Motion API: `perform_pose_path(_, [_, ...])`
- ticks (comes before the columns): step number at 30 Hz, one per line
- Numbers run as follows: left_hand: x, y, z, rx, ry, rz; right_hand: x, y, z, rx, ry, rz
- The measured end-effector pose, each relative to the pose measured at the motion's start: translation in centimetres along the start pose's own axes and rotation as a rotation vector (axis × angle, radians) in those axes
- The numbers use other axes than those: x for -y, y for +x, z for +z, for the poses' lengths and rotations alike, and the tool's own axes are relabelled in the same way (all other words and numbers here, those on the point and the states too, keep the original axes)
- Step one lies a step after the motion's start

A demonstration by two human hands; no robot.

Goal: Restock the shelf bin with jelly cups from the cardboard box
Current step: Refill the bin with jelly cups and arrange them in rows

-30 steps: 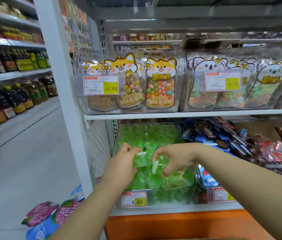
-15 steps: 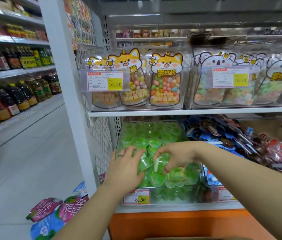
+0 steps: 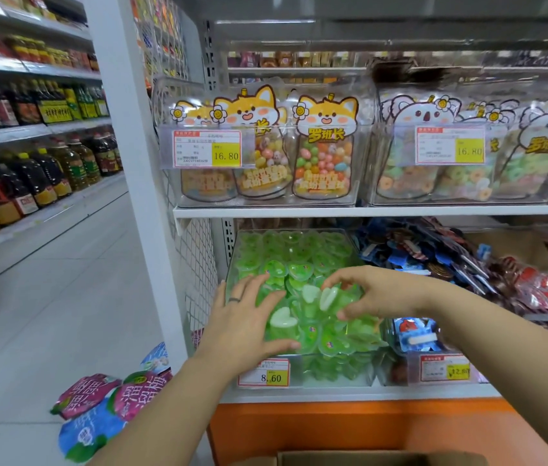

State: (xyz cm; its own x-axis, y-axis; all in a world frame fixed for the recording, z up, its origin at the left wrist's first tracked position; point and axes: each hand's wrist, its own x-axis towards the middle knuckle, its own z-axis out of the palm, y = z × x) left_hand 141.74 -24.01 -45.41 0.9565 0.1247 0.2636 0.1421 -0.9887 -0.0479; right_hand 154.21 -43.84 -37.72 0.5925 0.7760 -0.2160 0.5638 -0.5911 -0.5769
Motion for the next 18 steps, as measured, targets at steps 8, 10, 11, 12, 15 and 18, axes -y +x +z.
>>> perform_pose_path(8, [-0.6, 0.0, 0.5, -0.154, 0.046, 0.066, -1.0, -0.9, 1.4, -0.027, 0.019, 0.006])
perform_pose_path(10, [-0.7, -0.1, 0.8, -0.181, 0.05, 0.075, -0.9, -0.8, 1.7, -0.024, -0.024, -0.005])
perform_pose_path(11, [-0.8, -0.1, 0.9, -0.208, 0.044, 0.085, -0.9, -0.7, 1.9, -0.027, -0.048, -0.01])
perform_pose_path(12, [-1.1, -0.1, 1.1, -0.247, 0.039, 0.102, -1.0, -0.6, 2.0, -0.035, -0.071, -0.011])
perform_pose_path(15, [-2.6, 0.1, 0.8, -0.393, 0.031, 0.171, -1.0, -0.6, 2.3, -0.057, -0.133, -0.003])
perform_pose_path(18, [-5.3, 0.4, 0.2, -0.424, 0.046, 0.239, -0.8, -0.6, 2.5, -0.053, -0.173, 0.016])
